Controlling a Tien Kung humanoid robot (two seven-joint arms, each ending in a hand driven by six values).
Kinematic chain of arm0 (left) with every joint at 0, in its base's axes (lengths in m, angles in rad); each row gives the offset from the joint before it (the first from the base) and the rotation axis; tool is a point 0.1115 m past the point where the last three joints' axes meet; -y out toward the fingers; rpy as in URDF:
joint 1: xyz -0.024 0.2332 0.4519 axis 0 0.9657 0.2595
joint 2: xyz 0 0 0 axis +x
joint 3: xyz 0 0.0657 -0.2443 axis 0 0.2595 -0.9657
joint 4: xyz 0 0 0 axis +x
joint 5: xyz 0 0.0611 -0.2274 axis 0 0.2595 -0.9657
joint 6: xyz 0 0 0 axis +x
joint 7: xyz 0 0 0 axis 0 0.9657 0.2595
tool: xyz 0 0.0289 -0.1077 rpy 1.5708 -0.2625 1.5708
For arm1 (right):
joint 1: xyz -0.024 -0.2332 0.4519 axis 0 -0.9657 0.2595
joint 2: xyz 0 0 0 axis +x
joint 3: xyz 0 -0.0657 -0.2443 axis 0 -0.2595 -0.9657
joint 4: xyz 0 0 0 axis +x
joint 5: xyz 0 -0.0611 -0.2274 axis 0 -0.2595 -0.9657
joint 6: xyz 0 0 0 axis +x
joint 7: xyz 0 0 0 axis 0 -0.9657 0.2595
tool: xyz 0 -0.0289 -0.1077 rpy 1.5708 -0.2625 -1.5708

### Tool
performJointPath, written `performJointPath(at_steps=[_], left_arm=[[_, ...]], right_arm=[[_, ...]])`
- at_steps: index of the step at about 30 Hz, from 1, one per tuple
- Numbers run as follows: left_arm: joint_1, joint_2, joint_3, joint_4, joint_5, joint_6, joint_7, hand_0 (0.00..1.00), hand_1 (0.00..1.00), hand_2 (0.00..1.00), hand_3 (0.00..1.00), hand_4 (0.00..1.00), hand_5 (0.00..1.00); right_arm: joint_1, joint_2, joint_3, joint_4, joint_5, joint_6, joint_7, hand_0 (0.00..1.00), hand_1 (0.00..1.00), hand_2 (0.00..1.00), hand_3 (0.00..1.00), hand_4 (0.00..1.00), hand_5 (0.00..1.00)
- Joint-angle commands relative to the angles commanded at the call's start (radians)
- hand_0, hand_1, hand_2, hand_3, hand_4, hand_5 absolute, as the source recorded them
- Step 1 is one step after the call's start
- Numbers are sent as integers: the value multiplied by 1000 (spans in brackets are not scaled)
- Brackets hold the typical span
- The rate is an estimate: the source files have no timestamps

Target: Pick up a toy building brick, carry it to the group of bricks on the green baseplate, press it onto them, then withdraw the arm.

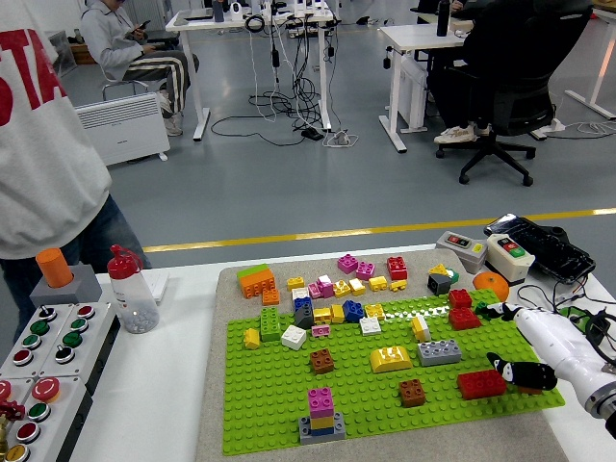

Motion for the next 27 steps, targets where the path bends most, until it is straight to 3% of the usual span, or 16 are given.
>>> performJointPath(at_steps=[15, 27], left_arm=[[-5, 0, -1, 0, -2, 1, -3, 656, 684, 672, 576, 287, 998], [-5, -2, -3, 0, 1, 2, -2, 656, 684, 672, 577, 288, 998]], right_arm=[[57, -66, -118, 12, 8, 151, -58, 849, 769, 757, 776, 680, 137], [81, -79, -153, -15, -5, 183, -83, 852, 773, 767, 780, 675, 146]])
